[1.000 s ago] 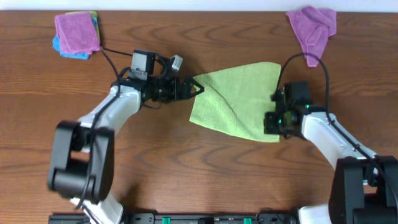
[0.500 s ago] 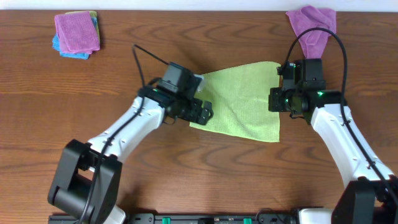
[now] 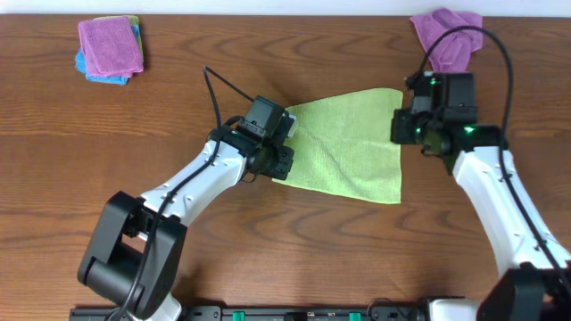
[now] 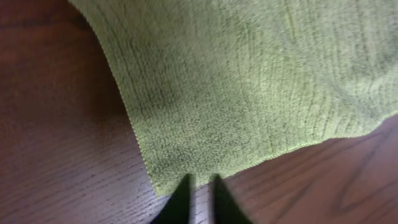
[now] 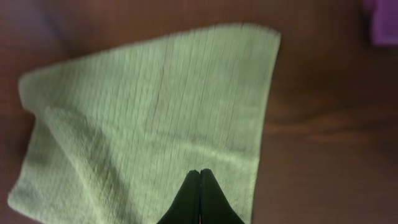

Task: Fold the cloth

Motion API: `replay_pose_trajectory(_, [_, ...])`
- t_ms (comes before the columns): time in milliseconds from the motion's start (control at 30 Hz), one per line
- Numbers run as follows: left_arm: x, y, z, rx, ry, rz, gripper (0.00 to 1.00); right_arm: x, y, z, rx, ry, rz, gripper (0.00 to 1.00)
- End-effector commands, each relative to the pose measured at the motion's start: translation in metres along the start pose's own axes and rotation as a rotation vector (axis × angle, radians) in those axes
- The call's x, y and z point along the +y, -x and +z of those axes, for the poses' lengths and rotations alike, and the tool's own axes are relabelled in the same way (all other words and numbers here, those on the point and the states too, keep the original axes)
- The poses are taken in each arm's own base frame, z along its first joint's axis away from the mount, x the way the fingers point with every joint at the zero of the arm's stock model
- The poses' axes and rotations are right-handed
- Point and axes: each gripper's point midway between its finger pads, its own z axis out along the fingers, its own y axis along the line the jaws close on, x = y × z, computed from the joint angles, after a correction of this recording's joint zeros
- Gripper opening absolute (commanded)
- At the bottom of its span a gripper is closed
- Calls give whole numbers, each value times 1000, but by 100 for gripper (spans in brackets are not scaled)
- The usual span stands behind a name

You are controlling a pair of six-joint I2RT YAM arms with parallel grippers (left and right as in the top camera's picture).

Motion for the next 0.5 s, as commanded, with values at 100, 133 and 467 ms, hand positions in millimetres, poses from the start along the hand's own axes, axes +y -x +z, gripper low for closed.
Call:
replay_pose_trajectory(100, [3,-8,7,22,19,-51,6,-15,27,-26,-90,-30,1,2])
replay_pose_trajectory(133, [3,-8,7,25,19,-50,6,-15,25,-26,-85,-31,1,2])
replay_pose_trajectory(467, [10,-24,35,77,135,-1,6,-15,23,-26,-75,-31,-11,2])
